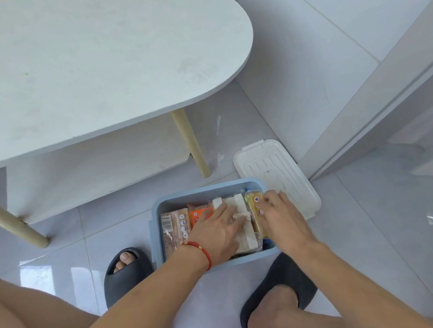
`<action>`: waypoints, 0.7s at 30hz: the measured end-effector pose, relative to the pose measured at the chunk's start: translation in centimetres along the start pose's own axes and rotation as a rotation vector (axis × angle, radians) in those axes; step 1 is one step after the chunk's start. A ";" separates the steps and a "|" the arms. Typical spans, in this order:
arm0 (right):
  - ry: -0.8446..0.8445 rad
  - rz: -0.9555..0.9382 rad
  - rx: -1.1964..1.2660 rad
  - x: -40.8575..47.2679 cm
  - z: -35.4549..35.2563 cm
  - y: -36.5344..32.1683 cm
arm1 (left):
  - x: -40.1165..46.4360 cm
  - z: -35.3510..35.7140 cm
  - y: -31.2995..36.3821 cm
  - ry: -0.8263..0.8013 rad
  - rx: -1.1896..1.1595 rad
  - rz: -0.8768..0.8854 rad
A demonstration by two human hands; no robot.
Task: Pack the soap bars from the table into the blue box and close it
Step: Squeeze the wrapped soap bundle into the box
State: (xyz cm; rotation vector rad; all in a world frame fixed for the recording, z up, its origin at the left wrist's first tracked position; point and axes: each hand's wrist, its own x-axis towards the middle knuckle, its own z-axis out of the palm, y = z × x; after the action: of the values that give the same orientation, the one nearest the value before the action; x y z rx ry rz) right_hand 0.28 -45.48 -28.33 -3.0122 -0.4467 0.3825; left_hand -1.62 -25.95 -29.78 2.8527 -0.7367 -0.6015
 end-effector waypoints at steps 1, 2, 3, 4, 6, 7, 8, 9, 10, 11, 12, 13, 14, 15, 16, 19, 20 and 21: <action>0.002 -0.056 -0.038 -0.7 0.8 0.1 | -0.3 0.5 -0.4 -0.019 -0.001 -0.008; -0.003 -0.092 -0.059 -1.0 1.3 0.3 | -0.5 0.9 -0.8 -0.041 -0.005 -0.018; -0.005 -0.108 -0.073 -1.0 1.3 0.5 | -0.6 1.2 -1.0 -0.055 -0.008 -0.032; 0.001 -0.122 -0.087 -0.6 1.1 0.8 | -0.6 1.3 -1.1 -0.055 -0.001 -0.049; 0.034 -0.147 -0.128 0.2 0.3 0.8 | -0.4 1.2 -0.8 -0.051 0.034 -0.079; 0.051 -0.144 -0.135 0.3 0.2 0.8 | -0.4 1.1 -0.5 -0.044 0.047 -0.094; 0.047 -0.142 -0.116 0.1 0.4 0.8 | -0.4 1.0 -0.1 -0.028 0.055 -0.108; 0.021 -0.157 -0.083 -0.3 0.7 0.8 | -0.7 1.0 0.3 -0.006 0.055 -0.123; -0.012 -0.191 -0.052 -0.7 0.9 0.9 | -1.0 0.8 0.5 0.025 0.045 -0.138; -0.031 -0.219 -0.023 -1.2 1.0 1.2 | -1.5 0.7 0.8 0.068 0.028 -0.157; -0.014 -0.226 0.036 -1.2 1.1 1.6 | -2.1 0.8 0.9 0.133 0.008 -0.190; 0.033 -0.187 0.135 -0.9 1.0 1.9 | -2.6 0.8 0.9 0.213 -0.012 -0.227; 0.095 -0.082 0.265 -0.7 0.8 2.4 | -3.1 1.1 1.1 0.275 -0.042 -0.247; 0.171 0.062 0.400 -0.3 0.6 2.8 | -3.4 1.4 1.2 0.311 -0.071 -0.243; 0.231 0.208 0.516 0.1 0.4 3.2 | -3.6 1.9 1.3 0.312 -0.082 -0.216; 0.190 0.520 0.670 1.0 1.0 5.0 | -3.2 3.5 1.3 0.203 0.025 -0.135; 0.136 0.591 0.698 1.3 1.6 5.7 | -2.9 3.7 1.1 0.174 0.057 -0.145; 0.080 0.647 0.719 1.5 2.2 6.2 | -2.7 4.0 0.9 0.172 0.073 -0.158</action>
State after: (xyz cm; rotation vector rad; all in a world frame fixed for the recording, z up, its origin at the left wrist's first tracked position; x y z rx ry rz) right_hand 2.85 -50.85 -31.45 -2.3577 0.5754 0.3487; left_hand -5.77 -25.52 -32.31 3.0023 -0.5195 -0.3479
